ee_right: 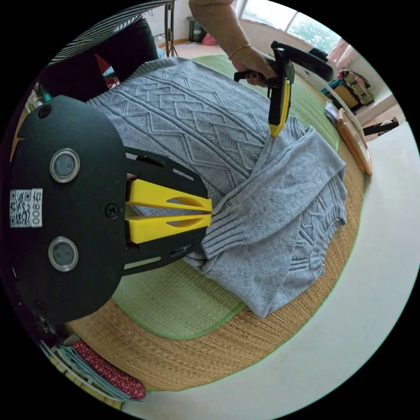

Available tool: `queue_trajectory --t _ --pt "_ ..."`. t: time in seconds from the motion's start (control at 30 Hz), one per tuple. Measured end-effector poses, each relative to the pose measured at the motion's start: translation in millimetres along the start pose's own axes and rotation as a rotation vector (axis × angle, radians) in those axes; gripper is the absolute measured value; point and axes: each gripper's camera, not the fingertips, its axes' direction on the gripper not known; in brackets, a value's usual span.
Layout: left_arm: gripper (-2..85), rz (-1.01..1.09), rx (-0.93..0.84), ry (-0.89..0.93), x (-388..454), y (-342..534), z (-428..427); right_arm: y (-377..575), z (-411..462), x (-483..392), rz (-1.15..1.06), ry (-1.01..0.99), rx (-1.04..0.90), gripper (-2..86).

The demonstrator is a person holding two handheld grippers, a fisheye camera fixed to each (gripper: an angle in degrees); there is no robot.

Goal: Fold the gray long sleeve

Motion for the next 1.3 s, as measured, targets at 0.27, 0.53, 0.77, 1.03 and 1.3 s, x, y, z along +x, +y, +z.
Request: queue_trajectory --t 0.27,0.53,0.77,1.03,1.3 --pt "0.9 -0.019 0.042 0.056 -15.5 8.1 -16.8 15.0 23.8 14.6 0.054 -0.121 -0.055 0.7" --pt "0.4 -0.020 0.066 -0.006 -52.9 1.6 -26.0 31.9 11.8 45.4 0.185 -0.274 0.048 0.4" --pt "0.3 -0.028 0.228 -0.034 -84.9 -6.1 -76.3 30.2 25.4 70.0 0.259 -0.336 0.112 0.1" --pt "0.2 -0.072 0.236 -0.182 -138.1 -20.1 -84.1 43.1 56.3 84.8 0.241 -0.348 0.016 0.2" --pt "0.1 -0.128 0.154 -0.164 -190.8 -38.2 -67.0 70.0 68.9 101.1 0.291 -0.383 0.033 0.1"
